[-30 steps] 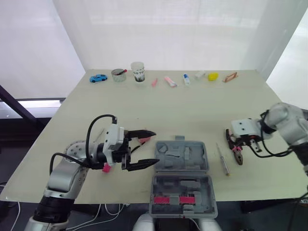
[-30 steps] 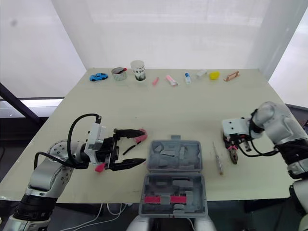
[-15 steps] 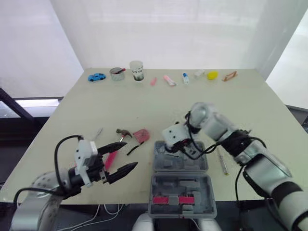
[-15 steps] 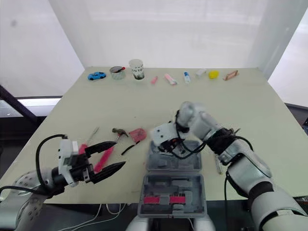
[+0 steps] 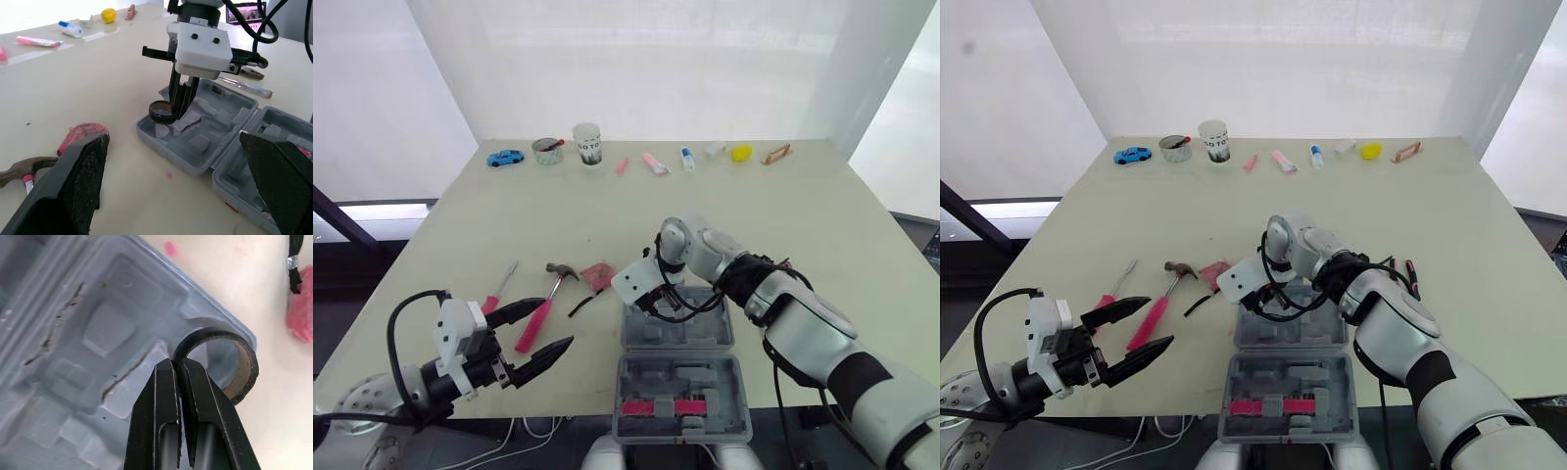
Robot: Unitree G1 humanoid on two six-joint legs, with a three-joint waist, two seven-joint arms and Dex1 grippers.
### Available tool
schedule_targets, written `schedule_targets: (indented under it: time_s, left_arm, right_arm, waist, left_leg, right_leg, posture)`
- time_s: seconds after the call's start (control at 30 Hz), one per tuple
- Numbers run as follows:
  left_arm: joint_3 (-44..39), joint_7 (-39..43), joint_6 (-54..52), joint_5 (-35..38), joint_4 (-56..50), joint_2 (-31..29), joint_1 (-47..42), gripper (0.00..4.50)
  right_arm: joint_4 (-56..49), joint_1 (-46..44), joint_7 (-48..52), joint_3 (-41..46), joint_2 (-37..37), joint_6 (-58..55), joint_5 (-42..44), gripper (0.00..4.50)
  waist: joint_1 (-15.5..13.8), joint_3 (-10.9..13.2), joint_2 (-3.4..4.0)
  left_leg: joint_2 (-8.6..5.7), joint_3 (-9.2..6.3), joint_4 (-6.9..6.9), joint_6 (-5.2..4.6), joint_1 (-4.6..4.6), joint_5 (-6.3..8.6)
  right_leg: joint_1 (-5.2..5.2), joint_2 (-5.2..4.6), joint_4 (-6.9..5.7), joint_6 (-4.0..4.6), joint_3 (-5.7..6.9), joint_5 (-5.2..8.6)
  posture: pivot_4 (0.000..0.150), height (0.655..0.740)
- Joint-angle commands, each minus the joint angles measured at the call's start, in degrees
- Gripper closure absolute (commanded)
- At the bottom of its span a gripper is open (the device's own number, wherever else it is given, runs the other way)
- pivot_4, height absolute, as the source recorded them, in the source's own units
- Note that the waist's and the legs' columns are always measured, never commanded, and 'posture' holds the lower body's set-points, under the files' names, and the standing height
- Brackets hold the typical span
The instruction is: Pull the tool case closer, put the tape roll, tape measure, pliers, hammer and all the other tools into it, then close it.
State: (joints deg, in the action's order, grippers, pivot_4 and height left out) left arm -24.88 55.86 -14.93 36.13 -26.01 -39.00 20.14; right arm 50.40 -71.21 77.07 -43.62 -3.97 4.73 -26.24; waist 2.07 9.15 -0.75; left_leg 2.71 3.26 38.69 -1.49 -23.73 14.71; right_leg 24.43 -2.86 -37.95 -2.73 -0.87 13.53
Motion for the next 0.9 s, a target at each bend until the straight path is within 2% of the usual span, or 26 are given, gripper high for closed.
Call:
schedule_targets:
  time_s: [0.03,0.6,0.9]
  left_arm:
    - [-1.9,-0.5,0.1,0.9,-1.3,-0.4,-0.2,0.00]
    - [-0.7,-1.3,-0.4,0.2,0.0,-0.5,-2.1,0.00]
    - [-0.9,-1.1,-0.7,0.2,0.0,-0.6,-1.9,0.00]
  right_arm:
    - [1.7,-2.1,-1.7,0.7,1.2,2.3,-0.7,4.43]
    - [3.4,-1.3,-5.0,1.7,2.8,5.6,-1.8,4.43]
    - [3.1,-0.7,-3.5,1.9,3.0,5.4,-1.3,4.43]
  waist:
    - [0.1,0.0,0.00]
    - [0.3,0.0,0.00]
    - [0.3,0.0,0.00]
  left_leg:
    - [0.00,-0.01,0.00,0.00,0.00,0.00]
    - [0.00,-0.01,-0.08,0.03,-0.01,-0.01]
    - [0.01,-0.01,-0.11,0.03,-0.01,-0.01]
  right_leg:
    - [0.00,0.00,0.00,0.00,0.00,0.00]
    - [0.06,0.00,-0.01,0.02,-0.02,-0.01]
    - [0.08,0.00,0.00,0.02,-0.02,-0.01]
  posture:
    - [0.150,0.7400]
    - [0.150,0.7400]
    - [0.150,0.7400]
